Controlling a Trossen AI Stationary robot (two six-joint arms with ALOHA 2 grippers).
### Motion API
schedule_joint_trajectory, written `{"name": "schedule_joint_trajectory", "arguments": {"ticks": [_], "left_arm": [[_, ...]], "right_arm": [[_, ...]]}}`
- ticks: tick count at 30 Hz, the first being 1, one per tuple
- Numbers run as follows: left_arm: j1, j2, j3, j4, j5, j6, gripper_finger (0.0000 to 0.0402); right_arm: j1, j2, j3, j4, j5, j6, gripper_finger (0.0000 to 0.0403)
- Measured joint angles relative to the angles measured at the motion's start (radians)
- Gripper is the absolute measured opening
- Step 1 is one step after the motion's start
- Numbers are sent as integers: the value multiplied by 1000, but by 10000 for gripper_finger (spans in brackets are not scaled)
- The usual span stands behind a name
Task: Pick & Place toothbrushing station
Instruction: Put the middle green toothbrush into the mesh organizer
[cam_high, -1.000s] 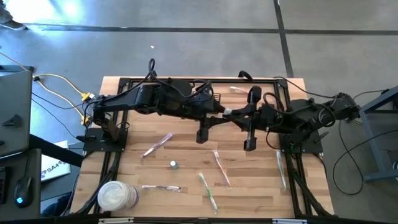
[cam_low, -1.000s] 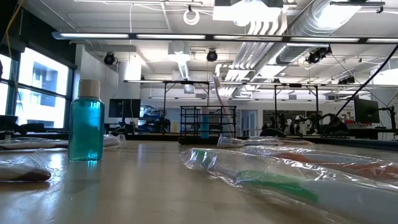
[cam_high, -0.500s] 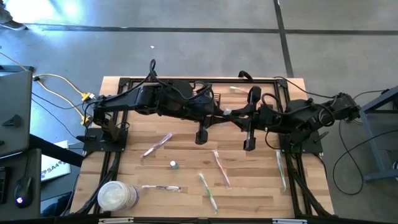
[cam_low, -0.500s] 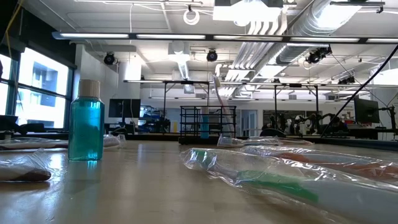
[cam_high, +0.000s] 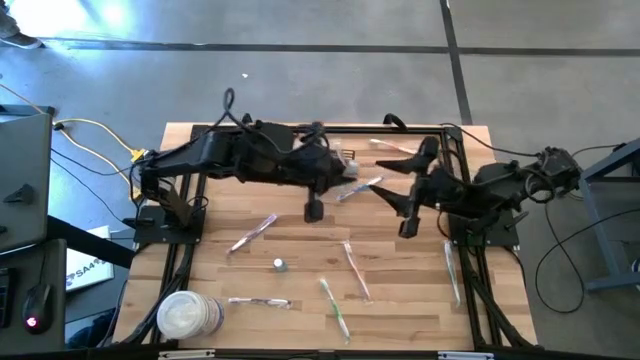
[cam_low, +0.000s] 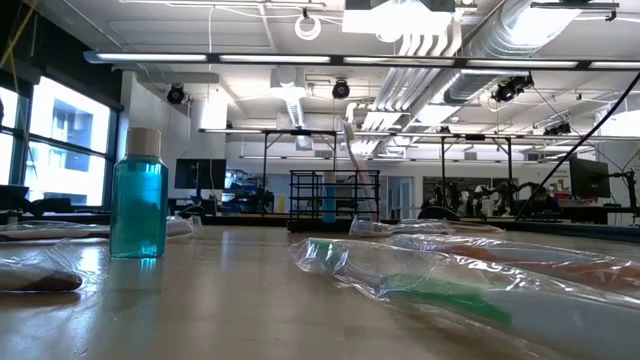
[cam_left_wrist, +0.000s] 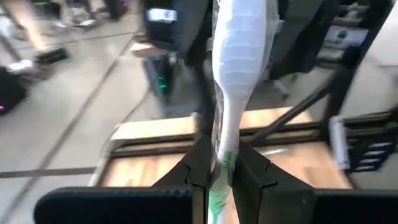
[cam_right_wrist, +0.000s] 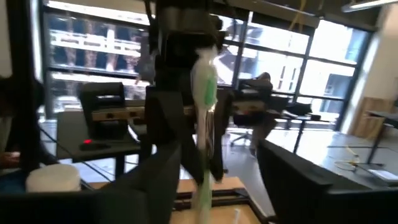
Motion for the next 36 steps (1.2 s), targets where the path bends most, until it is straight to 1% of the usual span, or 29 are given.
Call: {"name": "schedule_joint_trajectory", "arguments": {"ticks": [3, 7, 9, 12, 14, 17, 20, 23, 25, 33, 36], "left_arm": [[0, -49, 0, -41, -104, 38, 32], [14, -131, 0, -90, -239, 90, 32], [41, -163, 0, -113, -252, 98, 32], [128, -195, 0, -165, -237, 92, 32], [212, -209, 0, -215, -195, 66, 32], [349, -210, -1, -234, -51, 26, 32], [463, -210, -61, -184, 107, 7, 32], [534, -210, -174, -98, 242, -3, 32], [573, -209, -259, -40, 310, -17, 32], [692, -232, -632, 235, 515, -71, 32], [721, -242, -748, 357, 568, -77, 32]], "right_arm": [[38, -26, 0, -22, 84, -3, 242], [71, -62, 1, -51, 169, -16, 260], [83, -74, 1, -77, 207, -18, 264], [94, -83, 0, -118, 248, -17, 265], [94, -85, 0, -136, 255, -13, 263], [94, -86, 0, -153, 255, 7, 259], [93, -85, 0, -179, 254, 24, 259], [89, -85, 0, -191, 255, 37, 259], [89, -85, 0, -190, 254, 37, 259], [89, -85, 0, -193, 255, 37, 259], [89, -85, 0, -206, 254, 37, 259]]}}
